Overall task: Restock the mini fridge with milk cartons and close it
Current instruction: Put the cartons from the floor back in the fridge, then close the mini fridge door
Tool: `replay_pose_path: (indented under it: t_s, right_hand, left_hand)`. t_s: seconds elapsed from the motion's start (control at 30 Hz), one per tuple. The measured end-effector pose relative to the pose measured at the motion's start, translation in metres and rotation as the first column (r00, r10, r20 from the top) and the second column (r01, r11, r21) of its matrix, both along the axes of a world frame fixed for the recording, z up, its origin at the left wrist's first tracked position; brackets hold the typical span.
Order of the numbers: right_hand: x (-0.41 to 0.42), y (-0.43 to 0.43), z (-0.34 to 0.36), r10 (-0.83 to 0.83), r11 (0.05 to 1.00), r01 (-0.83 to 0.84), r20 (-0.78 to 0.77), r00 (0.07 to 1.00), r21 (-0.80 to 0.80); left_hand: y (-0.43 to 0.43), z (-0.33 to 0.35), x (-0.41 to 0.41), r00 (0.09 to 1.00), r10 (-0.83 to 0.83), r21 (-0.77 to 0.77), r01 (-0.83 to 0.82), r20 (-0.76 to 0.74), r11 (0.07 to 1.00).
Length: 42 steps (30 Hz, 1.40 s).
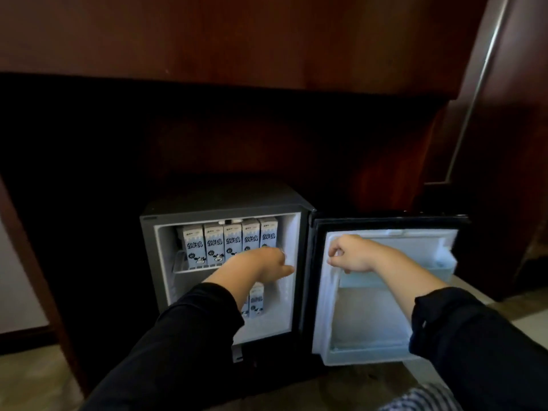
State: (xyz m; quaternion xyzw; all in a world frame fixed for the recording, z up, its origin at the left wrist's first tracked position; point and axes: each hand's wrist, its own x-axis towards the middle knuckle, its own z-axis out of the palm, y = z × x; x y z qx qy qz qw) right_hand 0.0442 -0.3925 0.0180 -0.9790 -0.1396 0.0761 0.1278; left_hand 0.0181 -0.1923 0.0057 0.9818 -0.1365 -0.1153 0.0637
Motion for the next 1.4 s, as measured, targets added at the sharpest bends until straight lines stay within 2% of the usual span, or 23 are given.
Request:
replay_pose_path:
  t_s: [0.27,0.37,0.53,0.67,0.77,0.87,1.0,1.13,1.4]
  right_hand:
    - [-0.010,-0.087,0.035,-0.157,0.988,0.156,0.081,0.984,0.024]
    - [-0.001,-0.120,0.032,-0.221,0.975,0.222,0.129,0.967,0.007]
    - [0.029,-0.163,0.016,-0.218,0.964,0.249,0.259,0.941,-0.091]
    - [0.058,-0.174,0.006,-0.181,0.957,0.245,0.340,0.923,-0.153]
    - [0.080,-0.177,0.001,-0.190,0.957,0.249,0.330,0.925,-0.148]
    - [0.095,-0.184,-0.008,-0.224,0.952,0.276,0.310,0.924,-0.132]
    - [0.100,-0.187,-0.022,-0.242,0.952,0.299,0.442,0.864,-0.063]
    - [0.090,-0.182,-0.013,-0.226,0.948,0.307,0.513,0.828,-0.078]
    - [0.028,-0.177,0.017,-0.145,0.968,0.216,0.419,0.896,-0.127]
  left_hand:
    - [-0.059,0.038,0.010,0.995,-0.037,0.020,0.036,0.090,0.999]
    - [-0.087,0.036,0.029,0.981,-0.062,0.039,0.056,0.184,0.998]
    - [-0.135,0.023,0.073,0.929,-0.072,0.083,0.045,0.362,0.996]
    - [-0.163,0.011,0.104,0.942,0.000,0.099,-0.035,0.336,0.995]
    - [-0.180,0.006,0.122,0.944,0.034,0.070,-0.060,0.327,0.996]
    - [-0.189,-0.002,0.132,0.899,0.035,0.037,-0.057,0.437,0.998]
    - [-0.188,-0.012,0.137,0.827,0.019,0.018,-0.035,0.561,0.999]
    - [-0.186,-0.014,0.136,0.827,0.023,-0.016,-0.017,0.562,1.000]
    - [-0.173,-0.015,0.117,0.856,0.033,-0.097,0.020,0.515,0.995]
